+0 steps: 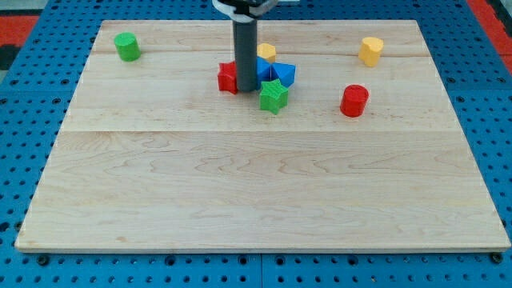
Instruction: Place the red star diagonally top left of the yellow hexagon
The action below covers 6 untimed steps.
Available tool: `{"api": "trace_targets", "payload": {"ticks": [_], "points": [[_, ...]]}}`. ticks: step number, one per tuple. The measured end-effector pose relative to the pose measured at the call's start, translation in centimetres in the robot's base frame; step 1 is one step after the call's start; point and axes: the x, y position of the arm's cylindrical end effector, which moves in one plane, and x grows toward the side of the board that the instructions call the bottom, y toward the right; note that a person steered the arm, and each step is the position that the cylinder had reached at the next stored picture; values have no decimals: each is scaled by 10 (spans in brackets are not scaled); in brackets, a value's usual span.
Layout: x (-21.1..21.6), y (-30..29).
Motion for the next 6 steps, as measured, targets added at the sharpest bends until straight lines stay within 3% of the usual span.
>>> {"api": "trace_targets", "payload": {"ticks": [1,2,3,4,5,6], "points": [[-7,-49],[-64,-53],[-49,-102],[-70,-142],[-101,-91],[-96,-54]]}}
